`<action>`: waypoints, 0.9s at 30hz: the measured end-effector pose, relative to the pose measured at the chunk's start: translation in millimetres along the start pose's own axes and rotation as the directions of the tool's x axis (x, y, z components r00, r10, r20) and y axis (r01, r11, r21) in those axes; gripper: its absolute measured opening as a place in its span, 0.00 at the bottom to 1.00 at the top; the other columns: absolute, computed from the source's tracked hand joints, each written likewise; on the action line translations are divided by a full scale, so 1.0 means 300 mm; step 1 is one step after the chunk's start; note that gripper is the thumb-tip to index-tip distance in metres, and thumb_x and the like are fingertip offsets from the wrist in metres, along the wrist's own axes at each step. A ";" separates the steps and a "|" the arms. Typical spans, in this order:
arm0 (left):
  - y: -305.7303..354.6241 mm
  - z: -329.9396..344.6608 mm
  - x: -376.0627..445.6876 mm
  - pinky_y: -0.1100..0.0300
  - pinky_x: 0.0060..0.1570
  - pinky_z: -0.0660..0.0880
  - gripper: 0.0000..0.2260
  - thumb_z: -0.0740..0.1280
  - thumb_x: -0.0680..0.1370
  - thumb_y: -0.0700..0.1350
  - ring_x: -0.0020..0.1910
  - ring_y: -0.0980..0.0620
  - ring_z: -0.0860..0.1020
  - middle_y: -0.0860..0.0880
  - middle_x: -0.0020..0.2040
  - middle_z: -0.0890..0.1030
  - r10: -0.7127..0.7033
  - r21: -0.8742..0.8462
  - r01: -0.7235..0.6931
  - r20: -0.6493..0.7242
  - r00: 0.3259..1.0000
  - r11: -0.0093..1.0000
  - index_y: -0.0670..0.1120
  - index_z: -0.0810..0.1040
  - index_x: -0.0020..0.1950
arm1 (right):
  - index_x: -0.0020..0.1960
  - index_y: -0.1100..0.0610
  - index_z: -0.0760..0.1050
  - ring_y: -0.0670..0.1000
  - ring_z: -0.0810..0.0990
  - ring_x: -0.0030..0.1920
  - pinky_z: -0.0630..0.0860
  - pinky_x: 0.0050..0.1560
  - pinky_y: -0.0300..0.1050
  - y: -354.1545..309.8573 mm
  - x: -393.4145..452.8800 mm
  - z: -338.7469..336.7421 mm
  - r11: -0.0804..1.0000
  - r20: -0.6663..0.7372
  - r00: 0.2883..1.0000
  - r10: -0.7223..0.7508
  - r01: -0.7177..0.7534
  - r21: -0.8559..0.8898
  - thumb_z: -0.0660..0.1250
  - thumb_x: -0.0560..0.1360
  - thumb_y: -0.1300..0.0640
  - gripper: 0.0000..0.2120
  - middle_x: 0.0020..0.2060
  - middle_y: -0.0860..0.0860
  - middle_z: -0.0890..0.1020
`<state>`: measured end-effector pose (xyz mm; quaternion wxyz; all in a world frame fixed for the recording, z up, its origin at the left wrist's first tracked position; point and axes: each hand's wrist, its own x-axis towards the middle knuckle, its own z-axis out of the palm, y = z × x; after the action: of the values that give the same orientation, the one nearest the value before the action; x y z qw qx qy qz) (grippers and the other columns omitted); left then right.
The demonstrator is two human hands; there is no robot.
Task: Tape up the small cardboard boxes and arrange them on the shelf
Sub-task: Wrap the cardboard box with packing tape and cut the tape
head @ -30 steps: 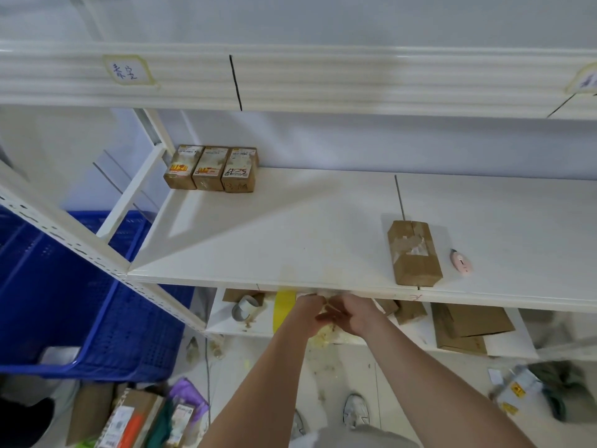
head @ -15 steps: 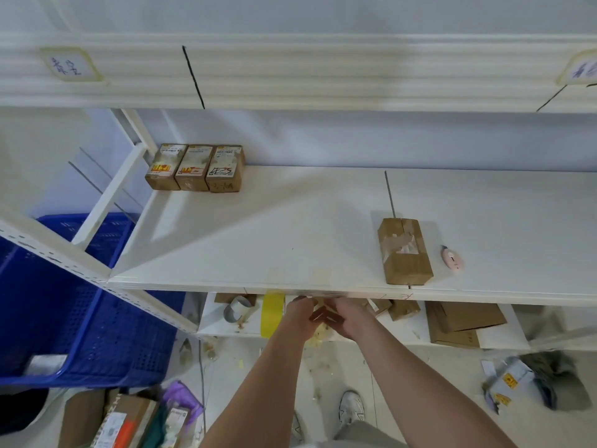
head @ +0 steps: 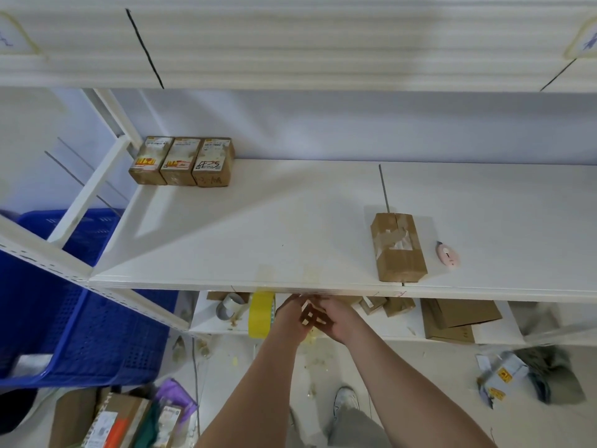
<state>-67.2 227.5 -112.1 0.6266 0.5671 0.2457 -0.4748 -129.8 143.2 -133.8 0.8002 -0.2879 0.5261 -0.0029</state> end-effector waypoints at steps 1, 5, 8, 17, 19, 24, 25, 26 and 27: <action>-0.004 -0.002 -0.002 0.57 0.42 0.75 0.07 0.64 0.83 0.41 0.43 0.52 0.76 0.45 0.57 0.77 -0.012 -0.004 0.012 -0.003 1.000 1.000 0.45 0.75 0.61 | 0.56 0.63 0.81 0.53 0.82 0.47 0.82 0.45 0.48 0.002 -0.001 0.003 1.000 -0.007 1.000 -0.007 0.007 -0.002 0.72 0.77 0.66 0.08 0.47 0.56 0.83; -0.016 -0.003 -0.010 0.57 0.43 0.77 0.07 0.66 0.80 0.34 0.49 0.49 0.78 0.45 0.51 0.81 -0.032 -0.133 0.025 -0.054 0.998 0.991 0.42 0.80 0.55 | 0.53 0.64 0.82 0.55 0.81 0.46 0.82 0.48 0.51 0.006 -0.006 0.017 1.000 -0.044 0.999 -0.022 0.021 -0.013 0.75 0.75 0.64 0.08 0.45 0.57 0.84; -0.018 0.004 -0.022 0.58 0.42 0.76 0.05 0.65 0.81 0.34 0.45 0.50 0.78 0.43 0.49 0.80 -0.050 -0.168 0.032 -0.101 0.994 0.985 0.39 0.79 0.54 | 0.48 0.63 0.81 0.52 0.80 0.42 0.81 0.44 0.47 0.007 -0.024 0.028 0.999 -0.037 0.999 0.006 -0.008 -0.046 0.73 0.77 0.63 0.03 0.41 0.55 0.83; -0.014 0.016 -0.066 0.59 0.38 0.72 0.03 0.63 0.82 0.34 0.39 0.51 0.74 0.44 0.41 0.75 -0.074 -0.091 0.063 -0.117 0.990 0.994 0.39 0.74 0.49 | 0.40 0.61 0.76 0.51 0.75 0.36 0.76 0.40 0.44 -0.011 -0.077 0.068 0.969 -0.144 0.989 -0.015 -0.021 -0.246 0.65 0.81 0.65 0.11 0.36 0.54 0.78; -0.006 0.015 -0.084 0.59 0.37 0.71 0.05 0.62 0.81 0.32 0.39 0.51 0.75 0.43 0.41 0.76 -0.091 -0.121 0.077 -0.113 0.989 0.990 0.39 0.75 0.48 | 0.39 0.60 0.73 0.50 0.74 0.35 0.73 0.37 0.42 -0.027 -0.097 0.081 0.947 -0.149 0.989 -0.006 -0.042 -0.318 0.61 0.82 0.65 0.13 0.35 0.53 0.76; 0.023 0.010 -0.132 0.58 0.35 0.72 0.06 0.66 0.80 0.34 0.36 0.53 0.77 0.45 0.38 0.78 -0.129 -0.103 0.116 -0.132 0.983 0.988 0.41 0.75 0.43 | 0.35 0.61 0.72 0.51 0.73 0.29 0.71 0.31 0.42 -0.060 -0.163 0.107 0.923 -0.197 0.980 -0.019 -0.058 -0.381 0.62 0.79 0.68 0.14 0.27 0.54 0.74; 0.029 0.008 -0.145 0.58 0.34 0.72 0.06 0.66 0.80 0.34 0.35 0.54 0.76 0.45 0.38 0.78 -0.132 -0.095 0.120 -0.130 0.983 0.988 0.41 0.75 0.43 | 0.36 0.62 0.73 0.52 0.74 0.28 0.72 0.30 0.42 -0.064 -0.178 0.110 0.923 -0.207 0.978 -0.024 -0.057 -0.380 0.63 0.78 0.69 0.12 0.26 0.55 0.75; 0.034 0.007 -0.157 0.58 0.33 0.72 0.07 0.65 0.80 0.34 0.34 0.54 0.76 0.46 0.38 0.78 -0.135 -0.086 0.125 -0.123 0.983 0.988 0.41 0.75 0.43 | 0.39 0.63 0.75 0.53 0.74 0.27 0.72 0.29 0.41 -0.069 -0.194 0.112 0.922 -0.213 0.976 -0.034 -0.052 -0.383 0.64 0.76 0.70 0.08 0.27 0.56 0.76; 0.039 0.006 -0.165 0.58 0.32 0.72 0.07 0.65 0.80 0.34 0.34 0.54 0.76 0.46 0.38 0.78 -0.133 -0.079 0.124 -0.112 0.985 0.989 0.41 0.75 0.42 | 0.41 0.64 0.76 0.53 0.75 0.27 0.73 0.29 0.41 -0.076 -0.209 0.116 0.923 -0.216 0.975 -0.048 -0.040 -0.384 0.64 0.75 0.71 0.06 0.28 0.57 0.77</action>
<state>-78.5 240.4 -64.1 0.5991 0.5539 0.3350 -0.4711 -121.5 159.4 -60.9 0.6645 -0.4386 0.6014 0.0671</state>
